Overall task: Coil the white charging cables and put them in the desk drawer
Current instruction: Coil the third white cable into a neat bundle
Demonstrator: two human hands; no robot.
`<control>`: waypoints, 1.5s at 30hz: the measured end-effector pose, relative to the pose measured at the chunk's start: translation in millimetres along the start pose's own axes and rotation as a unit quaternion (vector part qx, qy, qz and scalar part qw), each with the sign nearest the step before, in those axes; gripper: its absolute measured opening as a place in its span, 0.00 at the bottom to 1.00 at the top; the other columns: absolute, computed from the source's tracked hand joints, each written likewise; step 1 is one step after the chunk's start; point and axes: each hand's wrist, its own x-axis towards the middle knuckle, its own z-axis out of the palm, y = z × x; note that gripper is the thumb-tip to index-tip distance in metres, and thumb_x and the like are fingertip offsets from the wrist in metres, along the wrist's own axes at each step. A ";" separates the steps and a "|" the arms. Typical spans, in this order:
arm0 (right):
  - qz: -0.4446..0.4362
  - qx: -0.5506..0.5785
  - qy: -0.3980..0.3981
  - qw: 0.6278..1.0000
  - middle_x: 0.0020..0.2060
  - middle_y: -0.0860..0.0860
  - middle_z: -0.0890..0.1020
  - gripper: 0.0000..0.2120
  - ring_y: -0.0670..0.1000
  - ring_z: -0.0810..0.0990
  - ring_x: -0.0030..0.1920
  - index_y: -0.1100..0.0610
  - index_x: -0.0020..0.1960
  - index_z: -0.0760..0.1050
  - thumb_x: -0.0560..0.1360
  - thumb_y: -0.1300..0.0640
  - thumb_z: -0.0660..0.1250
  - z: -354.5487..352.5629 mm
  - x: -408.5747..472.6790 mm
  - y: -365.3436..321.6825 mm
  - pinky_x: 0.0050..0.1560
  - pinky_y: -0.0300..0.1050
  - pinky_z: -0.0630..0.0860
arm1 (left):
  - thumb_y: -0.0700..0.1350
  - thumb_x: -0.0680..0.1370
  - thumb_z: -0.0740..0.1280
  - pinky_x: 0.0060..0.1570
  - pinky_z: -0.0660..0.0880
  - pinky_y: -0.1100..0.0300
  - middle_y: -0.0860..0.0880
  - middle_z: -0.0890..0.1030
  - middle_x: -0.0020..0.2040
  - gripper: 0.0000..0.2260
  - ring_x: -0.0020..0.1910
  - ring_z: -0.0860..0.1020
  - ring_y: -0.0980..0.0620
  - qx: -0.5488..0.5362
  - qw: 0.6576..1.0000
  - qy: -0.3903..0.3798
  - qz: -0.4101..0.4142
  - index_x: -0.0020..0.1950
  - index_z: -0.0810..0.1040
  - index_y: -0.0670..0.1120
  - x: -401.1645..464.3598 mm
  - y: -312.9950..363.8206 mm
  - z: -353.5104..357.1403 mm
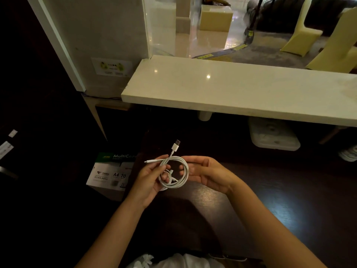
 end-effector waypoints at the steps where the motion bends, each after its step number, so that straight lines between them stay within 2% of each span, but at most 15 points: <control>1: -0.003 0.005 -0.016 1.000 0.55 0.60 0.80 0.22 0.55 0.81 0.55 0.64 0.65 0.70 0.72 0.68 0.65 -1.7 -0.7 0.7 0.57 0.47 0.78 | 0.34 0.78 0.58 0.25 0.73 0.67 0.48 0.76 0.39 0.13 0.24 0.72 0.60 -0.006 1.000 -0.002 -0.004 0.58 0.75 0.44 -0.1 -0.5 0.3; 3: -0.015 0.019 -0.018 1.000 0.52 0.58 0.81 0.22 0.53 0.82 0.52 0.63 0.65 0.71 0.71 0.69 0.66 -1.9 -0.3 3.4 0.54 0.45 0.79 | 0.34 0.78 0.58 0.25 0.73 0.67 0.48 0.76 0.39 0.13 0.24 0.72 0.60 -0.019 1.000 -0.005 -0.008 0.56 0.76 0.45 -0.1 -2.0 2.2; 7: -0.046 0.037 0.034 0.998 0.44 0.53 0.84 0.20 0.48 0.83 0.45 0.61 0.61 0.74 0.70 0.70 0.66 0.3 1.1 6.8 0.47 0.39 0.80 | 0.34 0.77 0.58 0.27 0.73 0.67 0.49 0.78 0.37 0.13 0.24 0.72 0.60 -0.031 0.999 -0.007 -0.002 0.55 0.77 0.45 3.6 -2.3 3.9; 10: -0.059 0.037 0.063 0.996 0.42 0.53 0.84 0.20 0.48 0.83 0.43 0.62 0.60 0.74 0.68 0.68 0.66 -0.8 2.3 10.5 0.47 0.39 0.80 | 0.34 0.77 0.59 0.30 0.74 0.66 0.50 0.78 0.36 0.13 0.25 0.71 0.60 -0.001 0.999 -0.027 0.020 0.55 0.77 0.46 6.7 -0.3 0.9; 16: -0.044 -0.001 0.130 0.991 0.44 0.57 0.82 0.15 0.49 0.84 0.41 0.66 0.60 0.73 0.74 0.71 0.61 1.8 11.5 15.6 0.45 0.41 0.81 | 0.34 0.78 0.57 0.34 0.77 0.64 0.47 0.78 0.42 0.14 0.29 0.75 0.58 0.014 0.999 -0.039 0.018 0.61 0.74 0.43 12.1 -1.1 -8.6; 19: -0.035 -0.044 0.182 0.982 0.43 0.59 0.82 0.12 0.49 0.84 0.38 0.68 0.57 0.74 0.74 0.71 0.62 8.5 21.6 16.9 0.41 0.40 0.81 | 0.32 0.78 0.58 0.35 0.78 0.64 0.45 0.79 0.44 0.15 0.31 0.79 0.58 0.019 1.000 0.005 0.019 0.62 0.73 0.41 18.1 -3.6 -14.8; 22: -0.020 -0.088 0.230 0.969 0.37 0.57 0.80 0.09 0.45 0.82 0.29 0.71 0.54 0.73 0.74 0.72 0.62 22.7 32.5 19.6 0.32 0.38 0.80 | 0.33 0.77 0.60 0.35 0.79 0.66 0.45 0.80 0.45 0.13 0.34 0.81 0.58 0.055 0.994 0.086 0.032 0.60 0.75 0.40 28.0 -7.2 -20.0; 25: -0.005 -0.126 0.256 0.958 0.32 0.54 0.78 0.03 0.43 0.78 0.23 0.65 0.47 0.73 0.74 0.70 0.64 31.8 41.8 25.6 0.27 0.35 0.76 | 0.34 0.77 0.61 0.37 0.79 0.67 0.47 0.80 0.45 0.11 0.39 0.80 0.53 0.116 0.984 0.130 0.044 0.58 0.76 0.41 35.0 -8.3 -28.2; 28: 0.014 -0.185 0.272 0.944 0.32 0.53 0.78 0.03 0.42 0.79 0.25 0.61 0.42 0.74 0.73 0.67 0.67 29.6 50.5 37.0 0.27 0.35 0.77 | 0.34 0.77 0.62 0.40 0.79 0.63 0.45 0.80 0.42 0.10 0.41 0.79 0.50 0.166 0.976 0.138 0.036 0.57 0.77 0.41 38.8 -12.5 -42.9; 31: 0.048 -0.222 0.284 0.932 0.33 0.53 0.80 0.05 0.46 0.80 0.30 0.58 0.38 0.75 0.72 0.65 0.69 23.0 60.4 49.5 0.31 0.37 0.77 | 0.35 0.76 0.64 0.32 0.77 0.69 0.47 0.80 0.41 0.09 0.39 0.78 0.52 0.211 0.965 0.153 0.032 0.54 0.78 0.41 45.5 -22.0 -52.9; 33: 0.068 -0.223 0.294 0.927 0.32 0.53 0.80 0.07 0.47 0.80 0.29 0.57 0.37 0.74 0.71 0.65 0.69 20.6 68.6 58.8 0.30 0.38 0.77 | 0.35 0.75 0.65 0.30 0.75 0.72 0.47 0.80 0.40 0.08 0.38 0.78 0.53 0.235 0.957 0.166 0.031 0.53 0.79 0.40 54.0 -29.9 -58.2; 38: 0.090 -0.216 0.340 0.911 0.33 0.53 0.80 0.08 0.48 0.80 0.30 0.56 0.36 0.74 0.71 0.65 0.68 17.0 86.1 77.5 0.32 0.43 0.79 | 0.36 0.74 0.67 0.38 0.74 0.75 0.51 0.80 0.42 0.07 0.44 0.79 0.53 0.321 0.932 0.165 0.039 0.51 0.80 0.38 75.6 -44.7 -69.7; 41: 0.105 -0.240 0.359 0.896 0.30 0.52 0.79 0.08 0.48 0.79 0.29 0.55 0.35 0.74 0.71 0.64 0.67 16.1 90.7 83.0 0.32 0.43 0.80 | 0.36 0.74 0.67 0.45 0.74 0.67 0.47 0.81 0.45 0.07 0.48 0.79 0.52 0.352 0.922 0.157 0.044 0.51 0.81 0.39 83.8 -48.7 -75.3; 43: 0.104 -0.280 0.371 0.879 0.27 0.49 0.78 0.11 0.50 0.79 0.31 0.52 0.32 0.73 0.70 0.63 0.68 14.5 92.7 87.3 0.37 0.46 0.79 | 0.37 0.73 0.68 0.51 0.74 0.61 0.47 0.82 0.47 0.07 0.49 0.79 0.52 0.380 0.912 0.147 0.052 0.50 0.82 0.41 87.1 -51.9 -79.5; 45: 0.102 -0.310 0.376 0.867 0.27 0.48 0.78 0.13 0.51 0.79 0.33 0.50 0.30 0.72 0.69 0.62 0.68 14.0 93.6 90.6 0.40 0.48 0.79 | 0.38 0.74 0.68 0.50 0.72 0.63 0.48 0.81 0.47 0.07 0.49 0.78 0.54 0.399 0.904 0.144 0.055 0.50 0.82 0.40 87.1 -53.7 -81.1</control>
